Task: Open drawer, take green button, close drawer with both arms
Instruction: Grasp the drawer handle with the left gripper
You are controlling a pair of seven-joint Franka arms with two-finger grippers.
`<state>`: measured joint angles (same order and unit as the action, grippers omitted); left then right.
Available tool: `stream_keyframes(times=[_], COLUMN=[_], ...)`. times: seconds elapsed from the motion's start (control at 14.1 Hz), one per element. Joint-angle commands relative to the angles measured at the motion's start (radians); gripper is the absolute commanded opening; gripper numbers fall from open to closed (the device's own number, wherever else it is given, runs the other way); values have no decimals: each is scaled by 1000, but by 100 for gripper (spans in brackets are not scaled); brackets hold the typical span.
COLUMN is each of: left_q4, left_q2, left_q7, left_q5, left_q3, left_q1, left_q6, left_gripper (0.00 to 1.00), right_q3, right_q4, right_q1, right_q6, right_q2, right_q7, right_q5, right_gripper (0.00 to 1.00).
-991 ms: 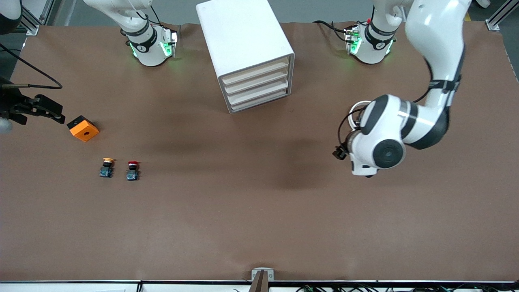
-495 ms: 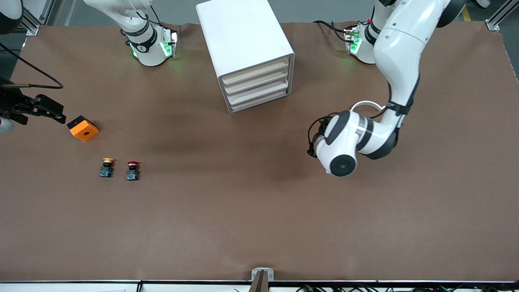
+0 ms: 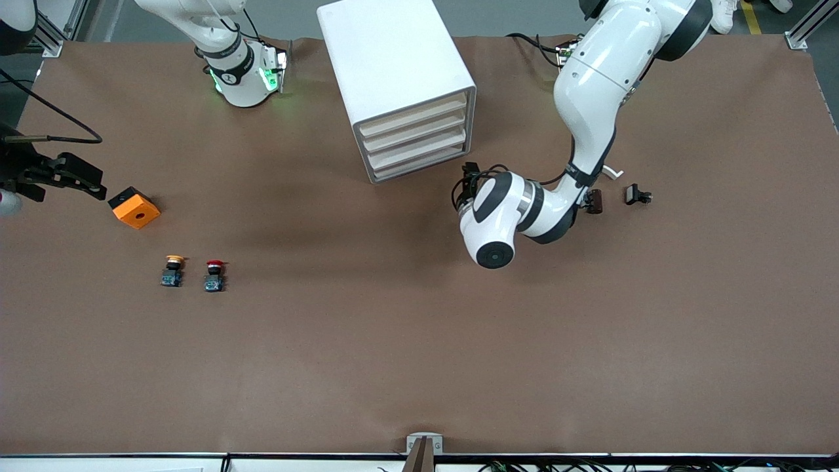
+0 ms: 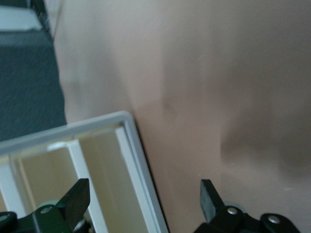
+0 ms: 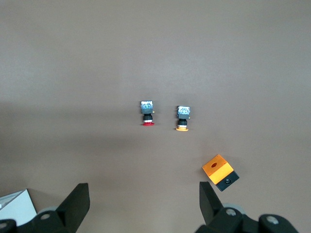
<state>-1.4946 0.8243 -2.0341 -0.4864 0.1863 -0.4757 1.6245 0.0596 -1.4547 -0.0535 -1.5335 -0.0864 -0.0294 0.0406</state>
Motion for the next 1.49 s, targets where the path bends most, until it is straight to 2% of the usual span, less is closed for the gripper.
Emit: stream_keyframes(times=[0.0, 0.21, 0.35, 0.5, 0.71, 1.06, 1.34, 1.42], left_q4=[20, 20, 20, 20, 22, 20, 22, 23], left_q2=[21, 53, 55, 56, 75, 90, 127, 127], left_q7=[-109, -115, -115, -109, -106, -106, -103, -98], left_q5=[-76, -242, -280, -282, -307, -336, -354, -356], left_q3=[-5, -5, -5, -4, -4, -4, -4, -4], left_q1=[-24, -21, -24, -35, -47, -81, -107, -107], left_q6=[-23, -61, -80, -101, -101, -103, -101, -101], left_gripper=[100, 100, 100, 82, 69, 66, 39, 26], right_q3=[8, 8, 9, 9, 9, 9, 9, 11], right_q4=[27, 27, 27, 27, 27, 27, 27, 27], right_q1=[-9, -9, -9, -9, -9, -9, -8, -5], right_q6=[12, 12, 12, 12, 12, 12, 12, 12], right_q2=[-12, -12, -12, -12, -12, -12, -13, -13], right_q7=[-4, -4, -4, -4, -4, -4, -4, -4], right_q5=[-16, -16, -18, -18, -18, -19, -21, -19], right_gripper=[100, 100, 100, 100, 100, 100, 100, 100])
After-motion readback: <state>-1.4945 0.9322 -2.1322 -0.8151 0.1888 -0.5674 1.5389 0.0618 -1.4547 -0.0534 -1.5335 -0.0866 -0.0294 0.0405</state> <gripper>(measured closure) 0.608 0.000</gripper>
